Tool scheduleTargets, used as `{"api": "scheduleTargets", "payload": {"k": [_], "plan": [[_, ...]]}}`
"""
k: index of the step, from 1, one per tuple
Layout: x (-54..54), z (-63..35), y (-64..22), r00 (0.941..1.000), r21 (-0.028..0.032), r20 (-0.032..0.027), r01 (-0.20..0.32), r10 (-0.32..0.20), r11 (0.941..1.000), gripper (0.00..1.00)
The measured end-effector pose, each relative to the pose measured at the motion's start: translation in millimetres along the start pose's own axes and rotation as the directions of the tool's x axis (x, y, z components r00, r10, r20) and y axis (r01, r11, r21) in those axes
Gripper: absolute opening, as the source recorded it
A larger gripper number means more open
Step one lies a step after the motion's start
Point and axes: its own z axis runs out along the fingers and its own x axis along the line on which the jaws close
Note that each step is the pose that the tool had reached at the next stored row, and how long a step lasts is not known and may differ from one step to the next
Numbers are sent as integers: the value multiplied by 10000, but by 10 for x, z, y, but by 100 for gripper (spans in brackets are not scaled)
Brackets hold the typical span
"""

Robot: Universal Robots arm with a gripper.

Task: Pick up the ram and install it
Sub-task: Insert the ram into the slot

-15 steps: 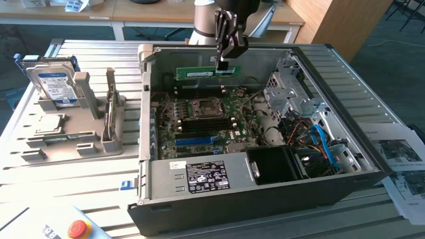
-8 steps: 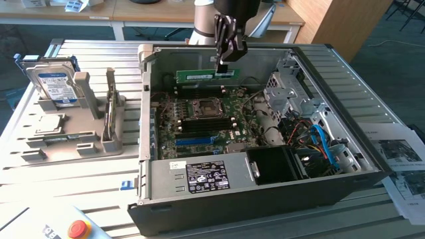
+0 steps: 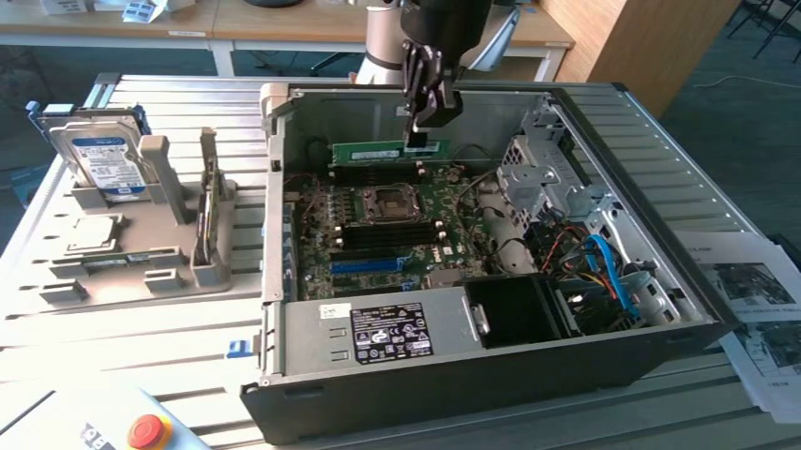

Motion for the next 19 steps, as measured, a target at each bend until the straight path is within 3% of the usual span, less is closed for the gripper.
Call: {"api": "scheduleTargets", "payload": {"k": [19], "plan": [[-1,248,-14,10000,1,2,0,0,10000,11]]}}
